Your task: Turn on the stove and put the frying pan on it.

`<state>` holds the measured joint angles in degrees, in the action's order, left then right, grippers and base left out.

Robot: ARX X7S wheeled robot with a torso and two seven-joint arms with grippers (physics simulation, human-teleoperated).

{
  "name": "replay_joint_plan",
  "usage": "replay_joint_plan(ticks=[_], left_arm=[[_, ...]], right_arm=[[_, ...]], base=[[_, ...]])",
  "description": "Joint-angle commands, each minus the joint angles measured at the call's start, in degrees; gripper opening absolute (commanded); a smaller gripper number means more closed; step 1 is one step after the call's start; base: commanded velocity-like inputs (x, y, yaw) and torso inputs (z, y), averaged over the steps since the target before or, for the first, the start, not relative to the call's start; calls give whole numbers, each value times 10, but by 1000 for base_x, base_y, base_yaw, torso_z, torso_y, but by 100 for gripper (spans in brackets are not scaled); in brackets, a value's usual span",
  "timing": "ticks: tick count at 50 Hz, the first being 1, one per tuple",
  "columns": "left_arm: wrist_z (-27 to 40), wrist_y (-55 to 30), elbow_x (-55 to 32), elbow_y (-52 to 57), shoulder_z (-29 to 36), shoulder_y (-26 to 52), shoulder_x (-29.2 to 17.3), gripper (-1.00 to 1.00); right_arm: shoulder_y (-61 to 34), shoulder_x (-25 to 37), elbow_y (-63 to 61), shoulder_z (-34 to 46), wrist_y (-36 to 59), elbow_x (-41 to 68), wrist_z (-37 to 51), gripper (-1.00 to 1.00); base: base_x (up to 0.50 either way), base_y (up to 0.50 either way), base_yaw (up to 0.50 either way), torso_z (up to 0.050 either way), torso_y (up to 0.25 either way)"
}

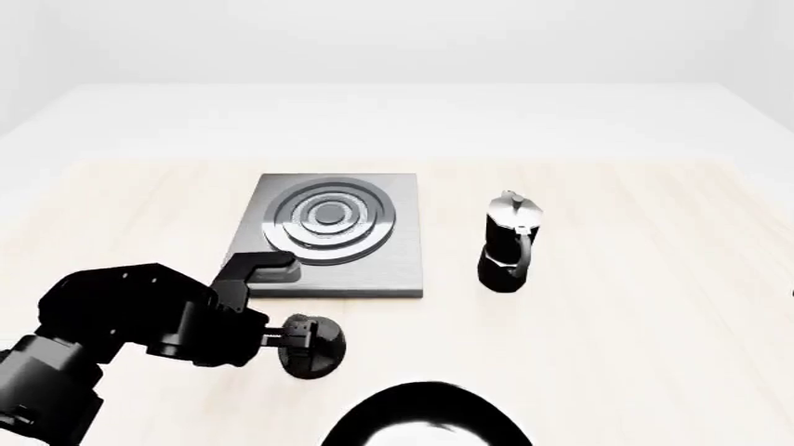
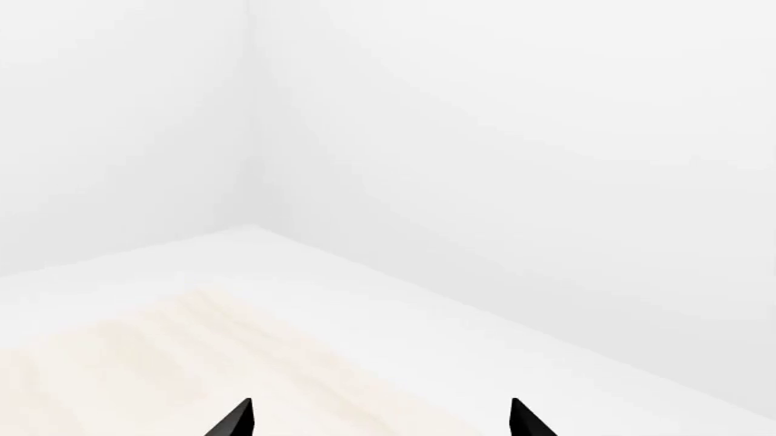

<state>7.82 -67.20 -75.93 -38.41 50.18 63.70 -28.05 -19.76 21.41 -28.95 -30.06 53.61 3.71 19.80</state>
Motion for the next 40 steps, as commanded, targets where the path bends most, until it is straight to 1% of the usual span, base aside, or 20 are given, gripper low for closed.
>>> replay_joint_plan(ticks=[1,17,21,22,33,40], left_arm=[[-4,22,11,-17,-7,13,18,100],[-6,40,24,-47,-3,33,44,100],[11,59,29,-81,-12,39,56,100],[5,59,33,-91,-8,43,59,100],[36,85,36,-148,-24,55,72,100],[40,89,37,-153,-26,56,72,100]], right_arm=[[4,0,-1,-3,-3,1,0,100],[11,-2,-3,-9,-6,4,-1,100],[13,-2,-4,-12,-7,5,-1,100],[14,-2,-3,-13,-7,5,-1,100],[12,-2,-8,-9,-4,6,0,100],[10,-1,-9,-6,-1,7,1,100]], base=[[0,0,0,0,0],[0,0,0,0,0],[0,0,0,0,0],[0,0,0,0,0],[0,0,0,0,0],[0,0,0,0,0]])
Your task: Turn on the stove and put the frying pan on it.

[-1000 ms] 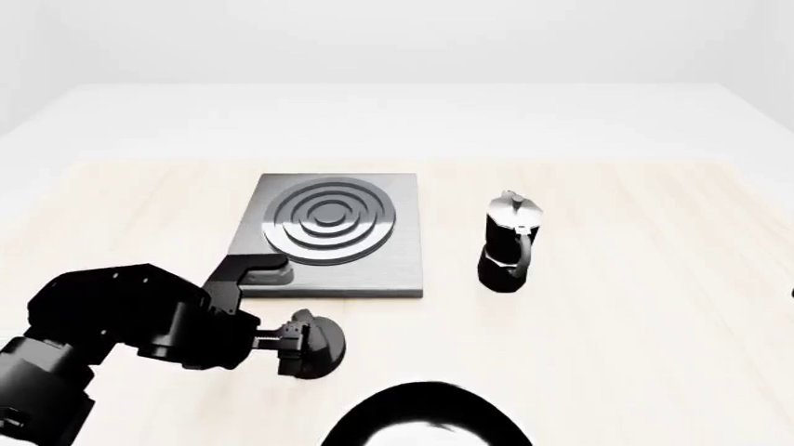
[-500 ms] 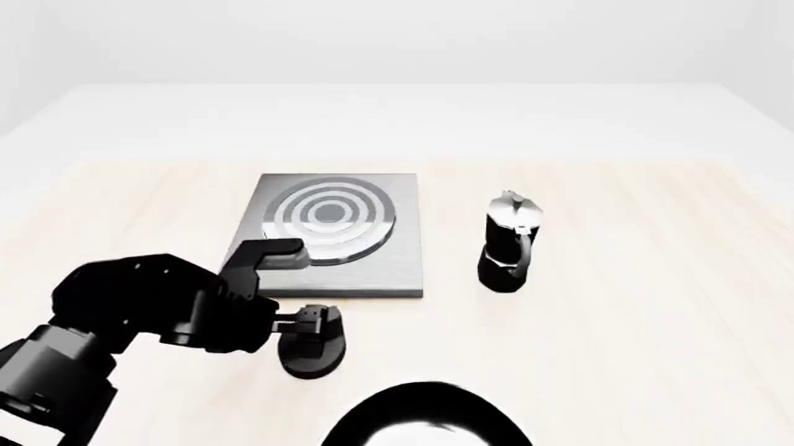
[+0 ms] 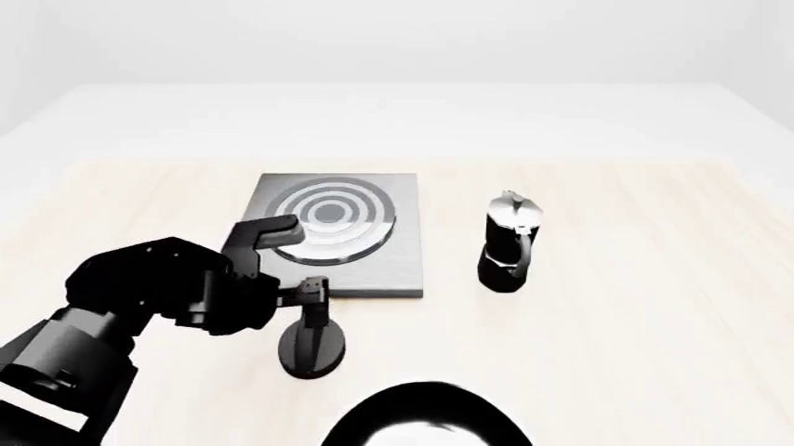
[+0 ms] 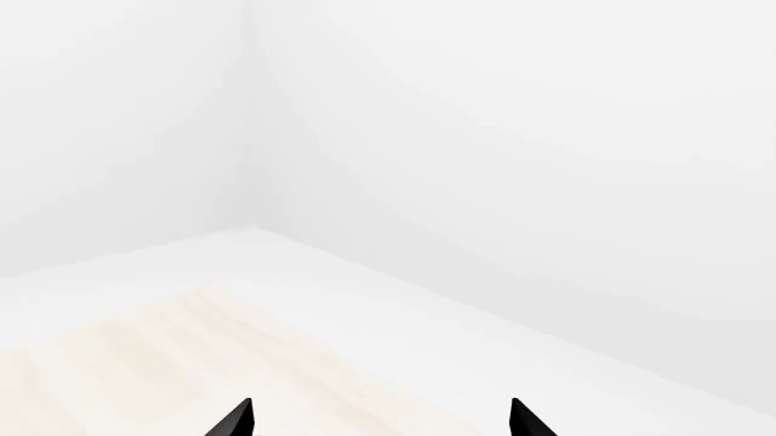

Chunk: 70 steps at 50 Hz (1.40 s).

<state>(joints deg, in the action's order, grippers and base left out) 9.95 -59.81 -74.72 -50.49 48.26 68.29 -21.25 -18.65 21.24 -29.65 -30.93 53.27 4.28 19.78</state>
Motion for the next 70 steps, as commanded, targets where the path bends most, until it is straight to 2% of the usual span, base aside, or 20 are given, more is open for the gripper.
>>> replay_joint_plan(ticks=[1,9,11,18,21,22,23,25,29,32,35,39,40,43,45,47,48,50,60,70], left_arm=[[18,15,24,-29,-7,9,3,100],[28,13,16,0,-14,4,-7,100],[48,13,-5,74,-32,-8,-31,100],[207,-14,-108,344,-123,3,-123,100],[326,-37,-145,348,-147,43,-134,100],[322,-120,-187,338,-127,89,-139,100],[296,-144,-228,343,-138,99,-143,100],[400,-137,-338,367,-170,120,-160,100],[484,-149,-428,396,-168,167,-184,100],[468,-147,-409,425,-190,181,-199,100],[396,-127,-319,469,-220,168,-208,100],[348,-209,-332,476,-184,186,-222,100],[283,-230,-263,527,-181,189,-228,100],[190,-252,-216,570,-179,192,-239,100],[80,-259,-144,630,-159,196,-257,100],[59,-263,-164,632,-161,196,-265,100],[-5,-261,-107,680,-135,202,-278,100],[-58,-244,-96,710,-135,193,-293,100],[-49,-282,-168,767,-84,200,-308,100],[79,-278,-403,768,29,338,-359,100]], right_arm=[[-2,1,-1,3,2,1,1,100],[-5,1,-2,6,3,2,2,100],[-5,1,-1,7,2,2,2,100],[-6,2,3,15,1,2,2,100],[-8,1,5,19,0,2,2,100],[-9,1,6,22,-1,3,2,100],[-10,0,6,24,-1,3,2,100],[-14,0,8,32,-1,2,2,100],[-21,0,8,42,1,4,1,100],[-25,1,8,49,2,4,1,100],[-26,1,10,54,2,4,1,100],[-32,4,6,58,9,6,-1,100],[-33,5,4,57,12,6,-1,100],[-34,7,2,55,16,7,-2,100],[-34,9,-2,52,20,9,-3,100],[-34,10,-4,51,23,9,-3,100],[-34,10,-5,50,24,9,-3,100],[-35,11,-5,49,26,9,-2,100],[-36,11,-2,52,25,9,0,100],[-27,9,8,49,14,6,3,100]], base=[[0,0,0,0,0],[0,0,0,0,0],[0,0,0,0,0],[0,0,0,0,0],[0,0,0,0,0],[0,0,0,0,0],[0,0,0,0,0],[0,0,0,0,0],[0,0,0,0,0],[0,0,0,0,0],[0,0,0,0,0],[0,0,0,0,0],[0,0,0,0,0],[0,0,0,0,0],[0,0,0,0,0],[0,0,0,0,0],[0,0,0,0,0],[0,0,0,0,0],[0,0,0,0,0],[0,0,0,0,0]])
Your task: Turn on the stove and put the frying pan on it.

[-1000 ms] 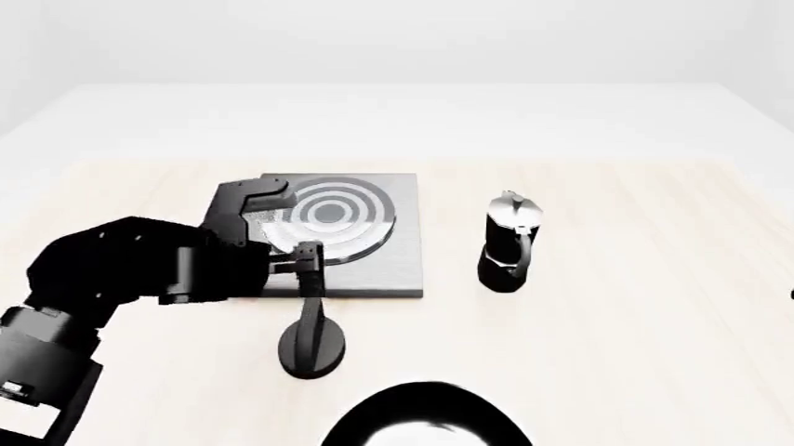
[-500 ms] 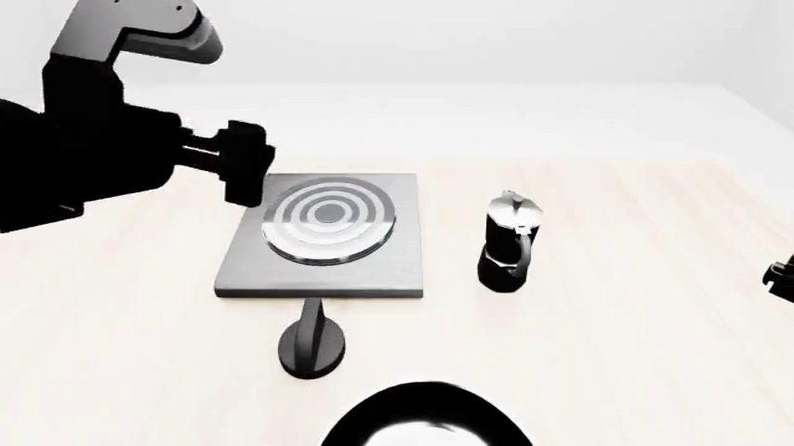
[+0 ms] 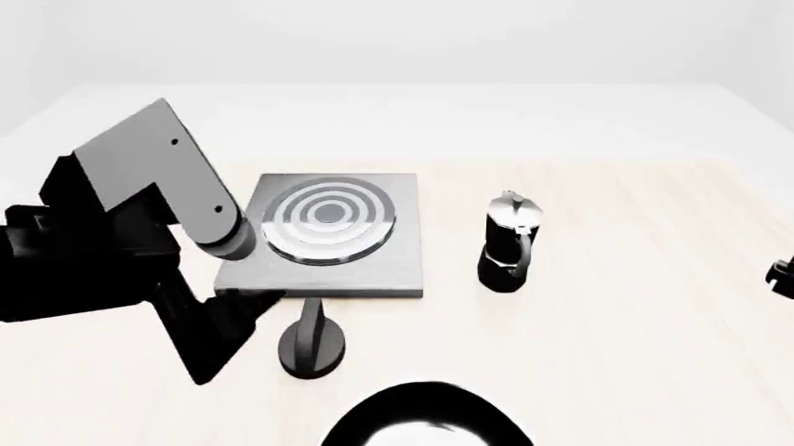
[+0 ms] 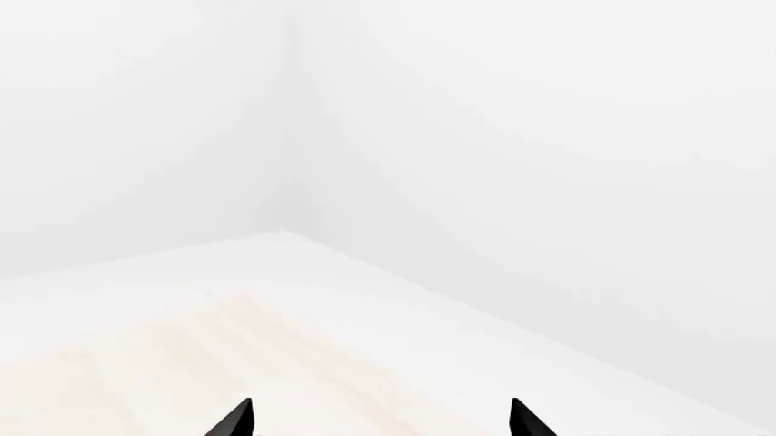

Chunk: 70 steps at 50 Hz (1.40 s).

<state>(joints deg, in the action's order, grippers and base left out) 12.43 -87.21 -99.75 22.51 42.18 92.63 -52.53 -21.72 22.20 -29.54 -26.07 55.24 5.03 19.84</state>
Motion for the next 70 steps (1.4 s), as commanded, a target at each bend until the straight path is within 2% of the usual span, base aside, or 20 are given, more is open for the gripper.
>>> replay_joint_plan(ticks=[1,8,15,33,38,53,61,70], left_arm=[[63,0,-169,42,97,102,-51,100],[109,1,-251,63,155,146,-80,100],[150,29,-314,114,202,159,-95,100],[160,76,-334,180,230,116,-94,100],[148,62,-305,158,224,108,-100,100],[146,63,-303,158,226,109,-100,100],[136,73,-323,187,243,88,-82,100],[121,69,-304,182,246,65,-95,100]], right_arm=[[4,-1,7,0,-5,-1,3,100],[5,-1,6,1,-3,-1,3,100],[5,1,8,-2,-3,-1,4,100],[-4,0,9,-5,6,-4,16,100],[-5,2,9,-1,9,-3,13,100],[-5,2,9,0,9,-1,14,100],[-4,3,8,0,6,-3,16,100],[-7,6,6,-1,11,-1,16,100]], base=[[0,0,0,0,0],[0,0,0,0,0],[0,0,0,0,0],[0,0,0,0,0],[0,0,0,0,0],[0,0,0,0,0],[0,0,0,0,0],[0,0,0,0,0]])
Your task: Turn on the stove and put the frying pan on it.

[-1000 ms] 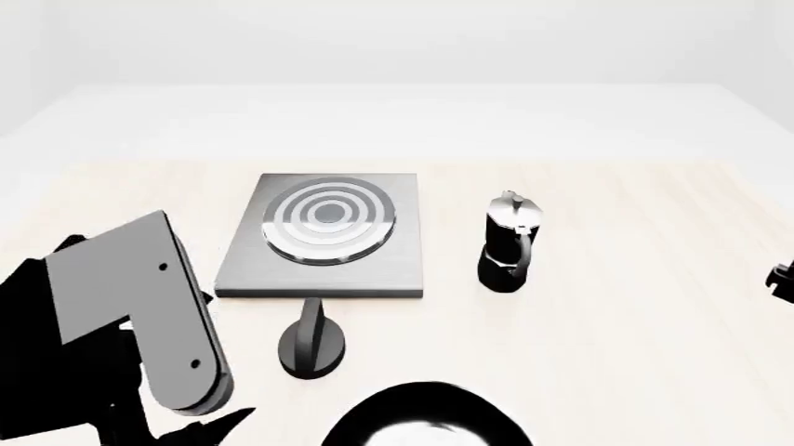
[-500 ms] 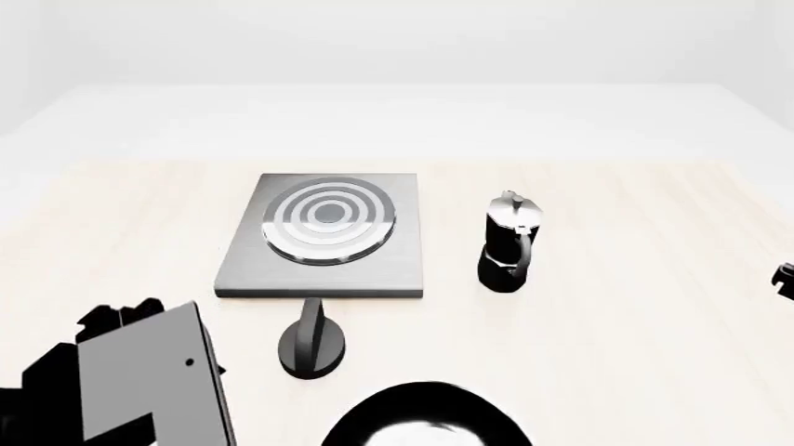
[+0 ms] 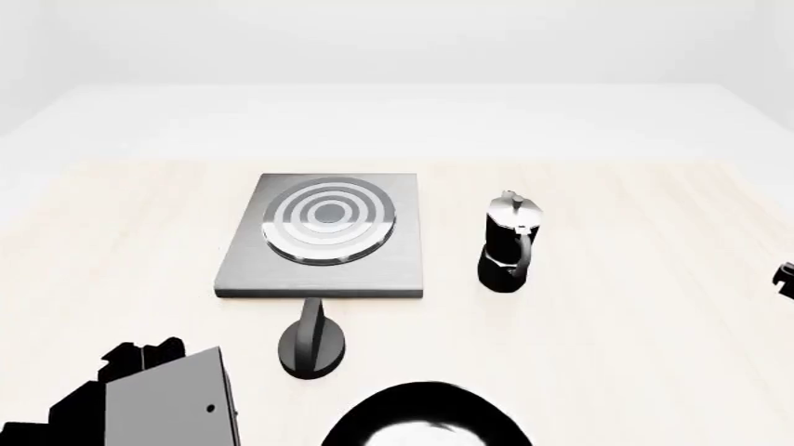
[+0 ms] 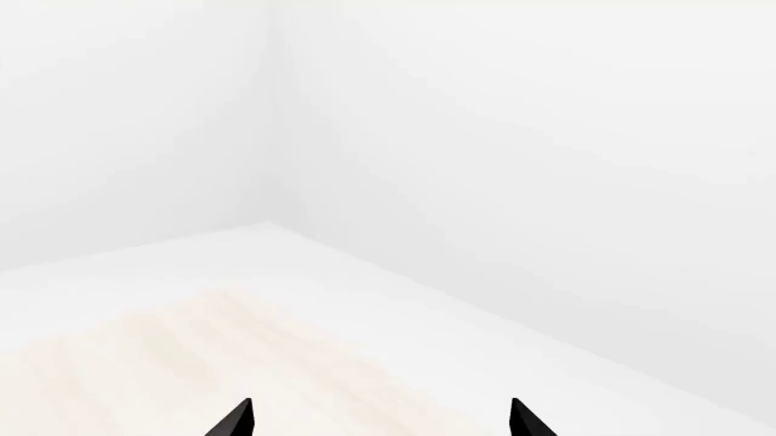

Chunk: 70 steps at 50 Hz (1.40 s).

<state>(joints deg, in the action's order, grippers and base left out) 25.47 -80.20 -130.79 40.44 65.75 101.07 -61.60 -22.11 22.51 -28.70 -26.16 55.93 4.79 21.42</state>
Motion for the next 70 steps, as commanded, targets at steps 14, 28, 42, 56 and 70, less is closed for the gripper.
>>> replay_joint_plan(ticks=[14,28,42,56,70], left_arm=[[-47,0,71,4,6,-82,-21,100],[-72,6,123,-1,10,-124,-26,100],[-84,13,161,-11,24,-160,-29,100],[-68,13,176,-29,38,-165,-32,100],[-53,17,170,-32,50,-163,-31,100]], right_arm=[[-1,1,-1,1,-1,1,2,100],[9,-2,5,-3,-12,2,2,100],[9,1,4,-6,-11,4,1,100],[8,0,7,-1,-15,3,4,100],[10,1,3,-2,-13,5,4,100]], base=[[0,0,0,0,0],[0,0,0,0,0],[0,0,0,0,0],[0,0,0,0,0],[0,0,0,0,0]])
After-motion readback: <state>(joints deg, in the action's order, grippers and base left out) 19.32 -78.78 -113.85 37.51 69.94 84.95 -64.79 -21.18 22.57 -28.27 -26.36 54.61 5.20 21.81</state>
